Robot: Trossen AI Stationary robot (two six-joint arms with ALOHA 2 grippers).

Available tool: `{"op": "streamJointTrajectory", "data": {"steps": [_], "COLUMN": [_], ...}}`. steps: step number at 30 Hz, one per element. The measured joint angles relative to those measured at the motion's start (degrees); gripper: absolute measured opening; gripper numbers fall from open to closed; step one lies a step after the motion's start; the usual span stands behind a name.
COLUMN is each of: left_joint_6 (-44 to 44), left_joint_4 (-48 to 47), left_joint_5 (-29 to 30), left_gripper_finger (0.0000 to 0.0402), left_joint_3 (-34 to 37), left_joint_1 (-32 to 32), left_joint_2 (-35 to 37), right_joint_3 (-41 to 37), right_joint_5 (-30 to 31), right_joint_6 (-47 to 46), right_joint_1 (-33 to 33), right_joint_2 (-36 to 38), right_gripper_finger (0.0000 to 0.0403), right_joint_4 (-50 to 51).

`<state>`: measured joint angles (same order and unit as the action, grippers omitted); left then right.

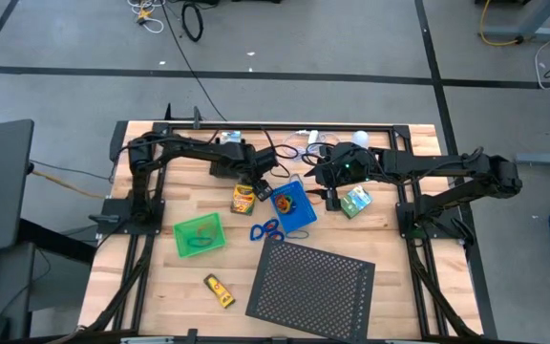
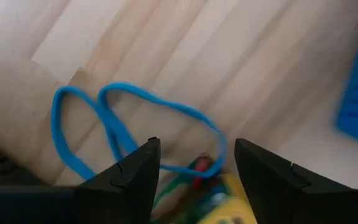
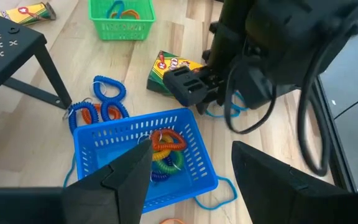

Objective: Pick & Place Office Desk Supplies
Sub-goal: Put the middle blue rubber band into the green bin

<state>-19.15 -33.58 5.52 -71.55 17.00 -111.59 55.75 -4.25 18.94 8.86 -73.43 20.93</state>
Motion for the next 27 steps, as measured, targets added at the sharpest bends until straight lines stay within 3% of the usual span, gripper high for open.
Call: {"op": "streamJointTrajectory", "data": {"steps": [9, 12, 18, 27], "left_joint_6": [3.12, 3.67, 6.24, 9.42], "left_joint_4": [0.6, 1.05, 2.25, 2.13], "left_joint_5": [-0.66, -0.63, -1.26, 5.18], "left_gripper_finger": [0.0202, 0.0165, 0.0018, 0.0005], "left_joint_3": [-0.2, -0.16, -0.15, -1.92], "left_joint_1": [0.6, 0.71, 0.51, -1.85], "left_joint_2": [-1.72, -1.82, -1.92, -1.08], "right_joint_3": [0.0, 0.0, 0.0, 0.0], "right_joint_5": [0.15, 0.15, 0.12, -0.04], "right_joint_6": [0.0, 0.0, 0.17, 0.42], "right_joint_1": [0.07, 0.07, 0.07, 0.07], "right_joint_2": [0.0, 0.0, 0.0, 0.0], "right_gripper_finger": [0.0228, 0.0228, 0.0228, 0.0228], "right_joint_4": [-0.43, -0.46, -0.5, -0.44]}}
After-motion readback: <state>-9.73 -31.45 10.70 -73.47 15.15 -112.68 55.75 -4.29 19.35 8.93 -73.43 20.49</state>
